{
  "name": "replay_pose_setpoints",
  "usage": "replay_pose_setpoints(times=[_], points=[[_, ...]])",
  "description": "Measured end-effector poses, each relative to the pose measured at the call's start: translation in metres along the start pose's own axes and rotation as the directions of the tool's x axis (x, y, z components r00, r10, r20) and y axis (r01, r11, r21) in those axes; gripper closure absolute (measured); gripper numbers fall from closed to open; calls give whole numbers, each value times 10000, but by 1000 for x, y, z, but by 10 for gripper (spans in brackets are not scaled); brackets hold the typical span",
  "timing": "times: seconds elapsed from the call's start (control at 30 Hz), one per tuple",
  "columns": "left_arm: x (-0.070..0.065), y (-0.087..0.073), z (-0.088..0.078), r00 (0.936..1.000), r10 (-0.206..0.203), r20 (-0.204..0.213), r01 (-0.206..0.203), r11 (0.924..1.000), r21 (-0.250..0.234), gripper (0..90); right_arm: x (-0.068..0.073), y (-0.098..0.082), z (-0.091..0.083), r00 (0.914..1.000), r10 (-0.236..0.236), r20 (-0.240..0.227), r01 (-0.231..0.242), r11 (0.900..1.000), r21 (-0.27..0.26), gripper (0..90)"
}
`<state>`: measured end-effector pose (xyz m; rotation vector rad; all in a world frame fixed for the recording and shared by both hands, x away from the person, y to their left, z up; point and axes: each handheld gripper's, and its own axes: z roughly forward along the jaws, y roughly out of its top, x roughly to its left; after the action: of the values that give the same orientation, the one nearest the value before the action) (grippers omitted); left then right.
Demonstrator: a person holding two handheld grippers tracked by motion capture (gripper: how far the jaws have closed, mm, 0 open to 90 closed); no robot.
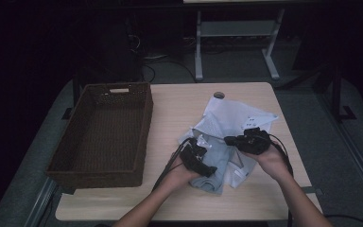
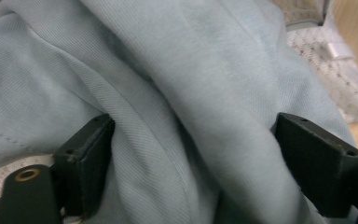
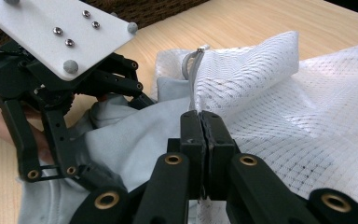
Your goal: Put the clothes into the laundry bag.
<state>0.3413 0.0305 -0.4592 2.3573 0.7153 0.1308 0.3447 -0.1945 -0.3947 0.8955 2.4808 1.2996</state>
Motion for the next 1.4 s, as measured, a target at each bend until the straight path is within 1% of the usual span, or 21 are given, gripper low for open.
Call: replay_pose_setpoints(times=[0.1, 0.13, 0.2, 0.27, 0.37, 0.4, 0.5, 0.53, 0.57, 0.63, 0.7, 0.83, 0.93, 0.97, 1.0, 1.03, 1.1, 1.13, 1.2, 1.27, 1.4], points=[[0, -1, -3, 9997, 254, -73, -254, 9997, 1, 381, 0, -1, 1, 10000, -24, 7, 24, 10000, 54, 877], [1, -1, -4, 9995, 310, 11, -310, 9995, -24, 433, 0, -1, 1, 10000, -19, 12, 19, 10000, 66, 877], [3, -1, -6, 9995, 267, 140, -266, 9996, -63, 556, 0, -1, 1, 10000, -37, 41, 37, 10000, 87, 877], [4, -1, -7, 9994, 312, 134, -311, 9995, -86, 624, -1, -1, 1, 10000, -9, 50, 8, 10000, 82, 877], [5, -1, -11, 9995, 199, 246, -193, 9995, -261, 677, -2, -2, 1, 10000, 13, 98, -14, 10000, 83, 877], [8, -1, -14, 9991, 39, 426, -21, 9991, -428, 682, -3, -2, 1, 9999, 50, 99, -51, 10000, 84, 877], [11, 2, -26, 9975, -271, 649, 330, 9951, -927, 687, -4, -2, 1, 9999, 86, 73, -86, 9999, 57, 877], [13, 4, -32, 9973, -335, 650, 410, 9922, -1177, 689, -4, -2, 1, 9999, 88, 57, -88, 10000, 37, 877], [14, 5, -35, 9972, -362, 650, 443, 9907, -1288, 689, -3, -1, 1, 10000, 66, 46, -66, 10000, 26, 877], [16, 6, -43, 9960, -564, 688, 671, 9838, -1663, 691, 0, 1, 2, 10000, 34, -29, -34, 10000, -24, 877], [18, 7, -48, 9955, -707, 636, 815, 9788, -1878, 692, 4, 6, 2, 9999, -41, -130, 39, 9999, -136, 877], [24, 10, -59, 9946, -981, 337, 1033, 9666, -2346, 693, 12, 17, 3, 9992, -147, -362, 131, 9989, -441, 878], [27, 17, -63, 9933, -1144, 179, 1152, 9605, -2532, 693, 19, 27, 4, 9982, -153, -584, 109, 9971, -757, 878], [26, 19, -63, 9935, -1135, 130, 1130, 9603, -2552, 692, 21, 30, 4, 9981, -198, -584, 149, 9964, -831, 878], [24, 21, -61, 9941, -1081, -1, 1046, 9623, -2510, 691, 22, 33, 5, 9980, -192, -605, 139, 9961, -870, 878], [22, 23, -58, 9938, -1109, -46, 1062, 9616, -2531, 690, 24, 36, 5, 9976, -247, -648, 185, 9953, -950, 878], [18, 24, -49, 9939, -1099, -80, 1045, 9636, -2462, 688, 26, 38, 5, 9970, -207, -744, 126, 9941, -1076, 878], [16, 25, -42, 9937, -1119, -16, 1081, 9636, -2447, 686, 26, 39, 5, 9966, -194, -801, 104, 9938, -1108, 879], [13, 25, -32, 9939, -1103, -10, 1066, 9624, -2500, 679, 26, 38, 7, 9968, -210, -770, 131, 9947, -1021, 878], [10, 25, -25, 9948, -1015, -56, 972, 9668, -2364, 672, 25, 36, 7, 9973, -204, -708, 138, 9956, -927, 878], [11, 22, -19, 9956, -933, 54, 918, 9648, -2466, 658, 20, 29, 5, 9981, -139, -607, 86, 9962, -871, 879]])
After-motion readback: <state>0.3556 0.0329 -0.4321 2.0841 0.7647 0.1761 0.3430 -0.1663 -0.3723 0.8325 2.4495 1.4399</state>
